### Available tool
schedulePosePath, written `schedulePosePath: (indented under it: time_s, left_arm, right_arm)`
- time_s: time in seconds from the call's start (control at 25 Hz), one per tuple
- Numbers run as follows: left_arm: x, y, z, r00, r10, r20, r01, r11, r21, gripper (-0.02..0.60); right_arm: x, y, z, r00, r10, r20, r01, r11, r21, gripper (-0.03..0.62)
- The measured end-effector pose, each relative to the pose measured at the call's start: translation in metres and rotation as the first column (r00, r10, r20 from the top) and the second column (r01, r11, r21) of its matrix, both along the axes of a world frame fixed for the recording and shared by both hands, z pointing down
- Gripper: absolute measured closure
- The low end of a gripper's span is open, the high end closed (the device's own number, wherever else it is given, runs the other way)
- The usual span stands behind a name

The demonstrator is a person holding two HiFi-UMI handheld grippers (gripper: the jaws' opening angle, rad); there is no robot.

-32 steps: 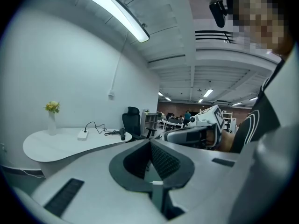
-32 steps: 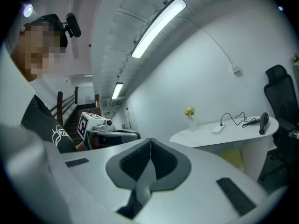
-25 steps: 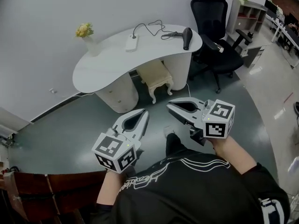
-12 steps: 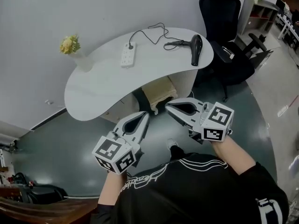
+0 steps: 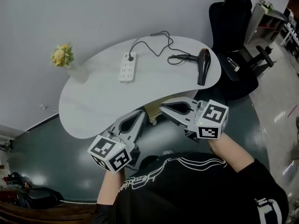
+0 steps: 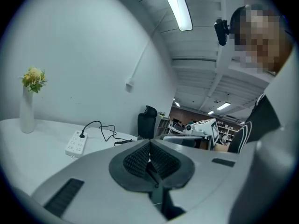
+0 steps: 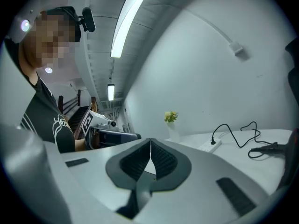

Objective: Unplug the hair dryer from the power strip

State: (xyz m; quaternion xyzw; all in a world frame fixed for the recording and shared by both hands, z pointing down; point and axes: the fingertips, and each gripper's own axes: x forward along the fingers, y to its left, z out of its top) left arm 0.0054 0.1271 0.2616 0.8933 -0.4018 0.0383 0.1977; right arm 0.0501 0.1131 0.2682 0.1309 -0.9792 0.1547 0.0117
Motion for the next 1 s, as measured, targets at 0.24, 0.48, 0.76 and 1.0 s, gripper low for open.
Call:
schedulePosePath:
  time_s: [0.24, 0.48, 0.76, 1.0]
  left_arm:
    - [-0.032, -0.048, 0.019, 0.997, -0.06, 0.054, 0.061, 0.998, -0.012, 0.578]
    - [-0.06, -0.113, 0.033, 0.997, -0.029, 0.076, 0.032, 0.999, -0.035, 0.578]
    - [-0.099, -0.194, 0.069, 0.994, 0.049, 0.097, -0.037, 0.993, -0.114, 0.577]
    - [-0.133, -0.247, 0.102, 0.985, 0.076, 0.152, -0.052, 0.987, -0.155, 0.575]
  right_arm:
    - [-0.024, -0.044, 0.013, 1.0, 0.016, -0.015, -0.017, 0.999, -0.045, 0.599]
    - [-0.05, -0.102, 0.023, 0.998, 0.055, -0.026, -0.057, 0.996, -0.076, 0.599]
    - [-0.086, -0.184, 0.045, 0.99, 0.119, -0.073, -0.128, 0.982, -0.136, 0.599]
    - [-0.111, -0.233, 0.059, 0.983, 0.154, -0.104, -0.17, 0.971, -0.166, 0.599]
